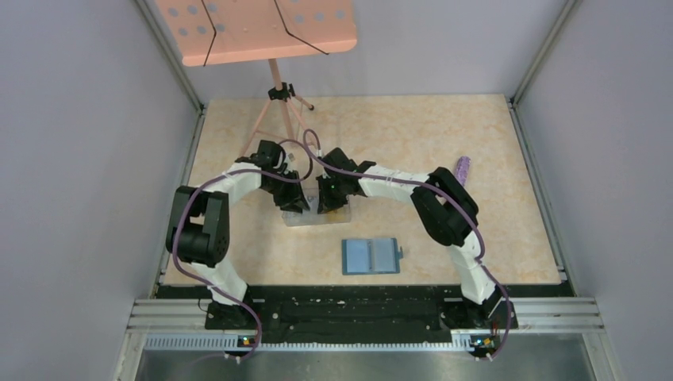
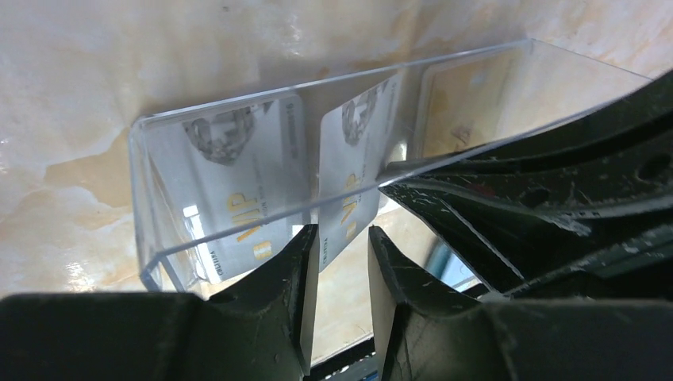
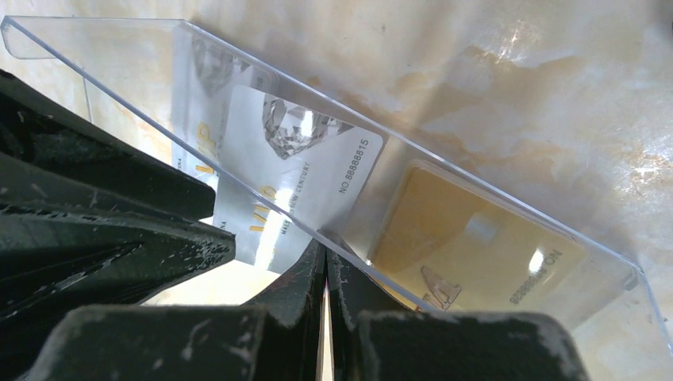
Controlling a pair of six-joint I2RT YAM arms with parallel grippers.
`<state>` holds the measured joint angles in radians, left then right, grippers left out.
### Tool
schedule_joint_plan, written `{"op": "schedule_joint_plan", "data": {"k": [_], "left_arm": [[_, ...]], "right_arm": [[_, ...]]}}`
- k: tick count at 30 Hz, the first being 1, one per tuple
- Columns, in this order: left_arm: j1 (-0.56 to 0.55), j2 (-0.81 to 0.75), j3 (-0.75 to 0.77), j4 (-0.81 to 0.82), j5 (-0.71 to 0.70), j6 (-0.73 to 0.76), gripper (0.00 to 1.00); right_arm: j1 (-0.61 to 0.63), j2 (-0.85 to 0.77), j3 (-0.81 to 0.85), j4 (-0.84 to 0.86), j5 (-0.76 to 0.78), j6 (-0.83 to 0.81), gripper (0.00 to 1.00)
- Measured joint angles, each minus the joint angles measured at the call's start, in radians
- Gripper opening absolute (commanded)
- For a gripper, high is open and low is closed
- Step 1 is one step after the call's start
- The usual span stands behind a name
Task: Put the credit cards into the card holder
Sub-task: Pick up the credit card from the storage box.
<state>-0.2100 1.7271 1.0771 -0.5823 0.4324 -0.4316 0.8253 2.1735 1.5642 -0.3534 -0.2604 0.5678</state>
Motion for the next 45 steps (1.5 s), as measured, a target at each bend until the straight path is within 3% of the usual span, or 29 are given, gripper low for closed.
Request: {"op": "schedule_joint_plan", "data": {"k": [12,24,37,45], "left_arm": [[-0.009,-0.024,0.000,0.007,0.042,0.043,0.31],[-0.106,-0.011,0.034,0.011,0.073,0.087,0.32],[-0.117,0.015,0.035,-0.005,-0.057,0.085,0.47],[-0.100,-0.068,0.031,-0.012,-0.063,0.059,0.52]], "right_arm": [[-0.006,0.000,0.000,-0.003,-0.013,0.005,0.00],[-0.007,-0.005,-0.019,0.017,-0.041,0.024,0.00],[-0.006,-0.016,-0.042,0.043,-0.045,0.035,0.00],[-0.004,-0.022,-0.059,0.084,-0.060,0.051,0.00]]}}
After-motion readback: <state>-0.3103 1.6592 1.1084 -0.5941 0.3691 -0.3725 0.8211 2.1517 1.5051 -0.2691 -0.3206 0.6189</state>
